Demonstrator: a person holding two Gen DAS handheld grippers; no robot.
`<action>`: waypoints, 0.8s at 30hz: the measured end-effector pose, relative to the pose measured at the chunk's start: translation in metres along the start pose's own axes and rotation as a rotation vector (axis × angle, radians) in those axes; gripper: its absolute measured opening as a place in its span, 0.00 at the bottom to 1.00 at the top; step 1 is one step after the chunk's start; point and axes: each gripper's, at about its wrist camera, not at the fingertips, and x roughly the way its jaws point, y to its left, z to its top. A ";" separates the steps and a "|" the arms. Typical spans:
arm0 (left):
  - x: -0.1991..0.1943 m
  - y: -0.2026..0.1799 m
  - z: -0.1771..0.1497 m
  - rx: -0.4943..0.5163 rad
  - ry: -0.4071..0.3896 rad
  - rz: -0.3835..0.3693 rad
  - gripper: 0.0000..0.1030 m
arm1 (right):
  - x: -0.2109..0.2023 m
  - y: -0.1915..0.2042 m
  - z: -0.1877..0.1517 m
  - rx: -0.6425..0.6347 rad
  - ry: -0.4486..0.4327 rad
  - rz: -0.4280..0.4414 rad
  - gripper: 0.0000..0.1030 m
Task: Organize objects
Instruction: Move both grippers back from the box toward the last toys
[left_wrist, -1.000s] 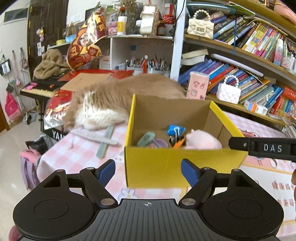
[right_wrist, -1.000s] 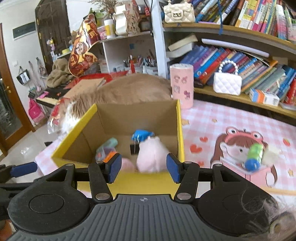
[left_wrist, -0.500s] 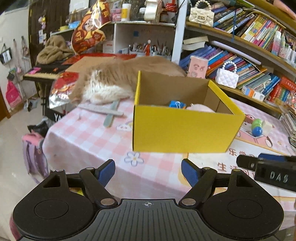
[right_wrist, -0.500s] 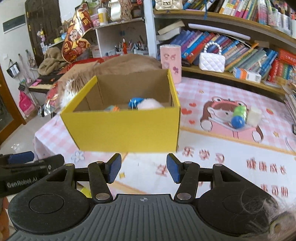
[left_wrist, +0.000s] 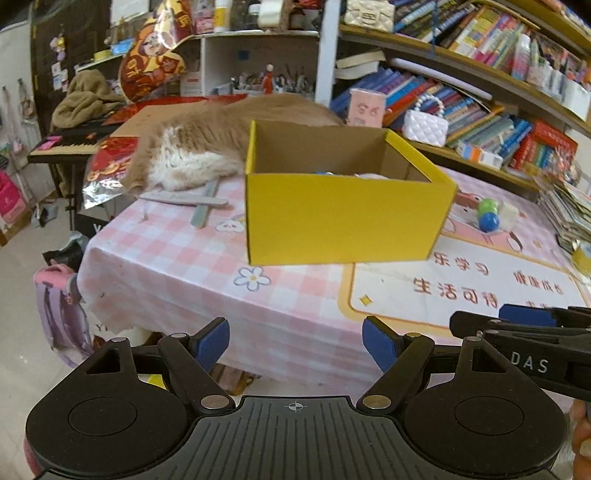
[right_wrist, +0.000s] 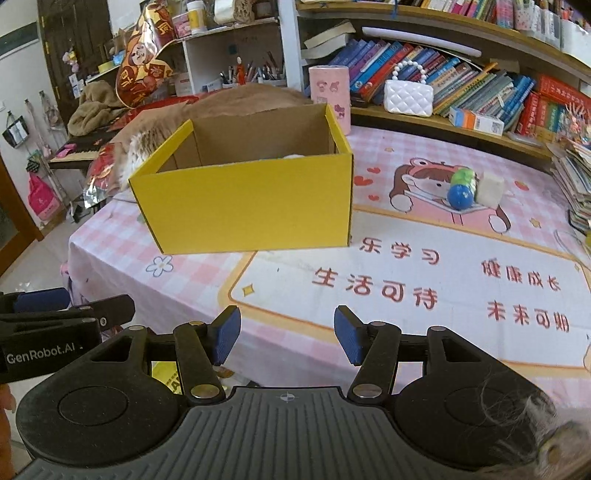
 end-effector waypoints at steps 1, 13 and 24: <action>0.000 -0.002 -0.001 0.007 0.002 -0.006 0.79 | -0.001 0.000 -0.001 0.001 0.001 -0.005 0.52; 0.007 -0.028 -0.001 0.071 0.020 -0.085 0.79 | -0.010 -0.021 -0.011 0.059 0.001 -0.077 0.54; 0.024 -0.070 0.006 0.156 0.040 -0.172 0.79 | -0.018 -0.069 -0.020 0.169 0.002 -0.186 0.55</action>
